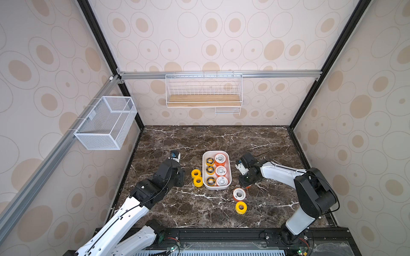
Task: Put the sealing tape into the storage box
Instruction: Pick up the sealing tape at the center of the board, then place the sealing tape in the storage box.
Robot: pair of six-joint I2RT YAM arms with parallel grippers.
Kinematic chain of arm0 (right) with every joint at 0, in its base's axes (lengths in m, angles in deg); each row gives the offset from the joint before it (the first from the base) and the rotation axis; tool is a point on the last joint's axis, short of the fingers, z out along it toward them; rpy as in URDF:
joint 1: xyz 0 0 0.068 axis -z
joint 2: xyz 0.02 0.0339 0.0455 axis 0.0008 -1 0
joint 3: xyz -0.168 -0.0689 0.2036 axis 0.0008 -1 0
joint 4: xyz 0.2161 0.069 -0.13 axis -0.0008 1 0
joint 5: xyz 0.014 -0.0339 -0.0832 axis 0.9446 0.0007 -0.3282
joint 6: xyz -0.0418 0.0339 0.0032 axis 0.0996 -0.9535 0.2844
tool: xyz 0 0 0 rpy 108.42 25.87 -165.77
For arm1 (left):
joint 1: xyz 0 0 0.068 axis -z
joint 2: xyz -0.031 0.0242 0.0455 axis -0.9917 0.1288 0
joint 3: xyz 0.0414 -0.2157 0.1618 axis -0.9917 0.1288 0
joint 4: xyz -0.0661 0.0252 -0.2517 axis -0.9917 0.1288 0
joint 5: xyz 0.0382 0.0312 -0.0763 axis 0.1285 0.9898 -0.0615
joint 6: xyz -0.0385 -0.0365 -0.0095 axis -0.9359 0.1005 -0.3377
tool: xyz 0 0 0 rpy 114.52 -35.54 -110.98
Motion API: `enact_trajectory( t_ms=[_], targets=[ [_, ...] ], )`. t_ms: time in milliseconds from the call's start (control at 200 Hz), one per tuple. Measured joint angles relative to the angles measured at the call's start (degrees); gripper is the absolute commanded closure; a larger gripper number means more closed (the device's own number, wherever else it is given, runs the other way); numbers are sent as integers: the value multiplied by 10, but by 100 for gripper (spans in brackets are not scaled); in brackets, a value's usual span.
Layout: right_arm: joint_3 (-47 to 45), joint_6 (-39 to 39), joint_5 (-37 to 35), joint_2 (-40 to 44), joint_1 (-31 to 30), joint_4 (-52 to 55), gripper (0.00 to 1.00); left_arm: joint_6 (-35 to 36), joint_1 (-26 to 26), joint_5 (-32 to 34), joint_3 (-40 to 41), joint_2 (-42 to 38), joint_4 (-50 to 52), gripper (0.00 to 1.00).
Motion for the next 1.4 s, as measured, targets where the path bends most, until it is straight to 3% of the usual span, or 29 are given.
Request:
enact_trajectory(
  t_ms=[656,1067,1397],
  targets=[
    [-10,-27,14,37,12,-19,75,0,0,2,0,0,0,38],
    [-21,-43,96,119,50,-43,74,0,0,7,0,0,1,38],
    [-3,-39,194,125,49,-77,73,0,0,8,0,0,1,38]
  ],
)
